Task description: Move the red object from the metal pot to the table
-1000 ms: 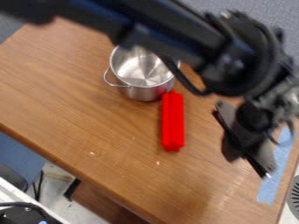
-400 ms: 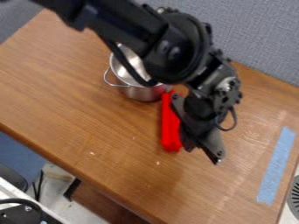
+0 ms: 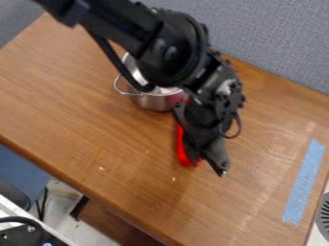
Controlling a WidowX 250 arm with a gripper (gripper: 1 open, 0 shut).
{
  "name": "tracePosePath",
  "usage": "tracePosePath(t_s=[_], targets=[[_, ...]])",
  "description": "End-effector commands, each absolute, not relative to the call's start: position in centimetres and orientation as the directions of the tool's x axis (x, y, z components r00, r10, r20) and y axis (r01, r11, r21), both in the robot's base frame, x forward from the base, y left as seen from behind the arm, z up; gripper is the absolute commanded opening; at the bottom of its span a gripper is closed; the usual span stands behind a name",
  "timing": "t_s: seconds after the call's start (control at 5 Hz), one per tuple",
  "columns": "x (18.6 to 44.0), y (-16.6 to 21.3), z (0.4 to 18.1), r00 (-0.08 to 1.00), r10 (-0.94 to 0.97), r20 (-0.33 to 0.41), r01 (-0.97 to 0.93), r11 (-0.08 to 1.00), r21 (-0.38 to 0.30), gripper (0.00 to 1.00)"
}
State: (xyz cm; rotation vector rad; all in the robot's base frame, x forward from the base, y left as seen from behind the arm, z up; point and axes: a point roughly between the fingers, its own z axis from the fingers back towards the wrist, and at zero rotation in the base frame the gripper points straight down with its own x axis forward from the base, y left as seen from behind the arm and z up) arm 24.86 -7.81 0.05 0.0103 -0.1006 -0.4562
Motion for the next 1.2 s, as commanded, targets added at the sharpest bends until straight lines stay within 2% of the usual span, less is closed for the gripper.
tracePosePath(t_s=[0.0,0.2,0.4,0.6,0.8,1.0], targets=[[25.6,-11.3,3.6,0.862,-0.492,0.120,0.490,0.870,0.048,1.00],[25.3,-16.5,6.3,0.809,-0.575,0.121,0.571,0.818,0.065,0.00],[27.8,-16.6,4.9,0.824,-0.551,0.132,0.549,0.834,0.054,0.00],[27.1,-14.6,4.7,0.780,-0.614,0.121,0.613,0.788,0.050,0.00],[28.7,-16.8,5.6,0.850,-0.513,0.119,0.511,0.858,0.049,0.00],[29.3,-19.0,6.9,0.910,-0.398,0.118,0.395,0.917,0.049,0.00]])
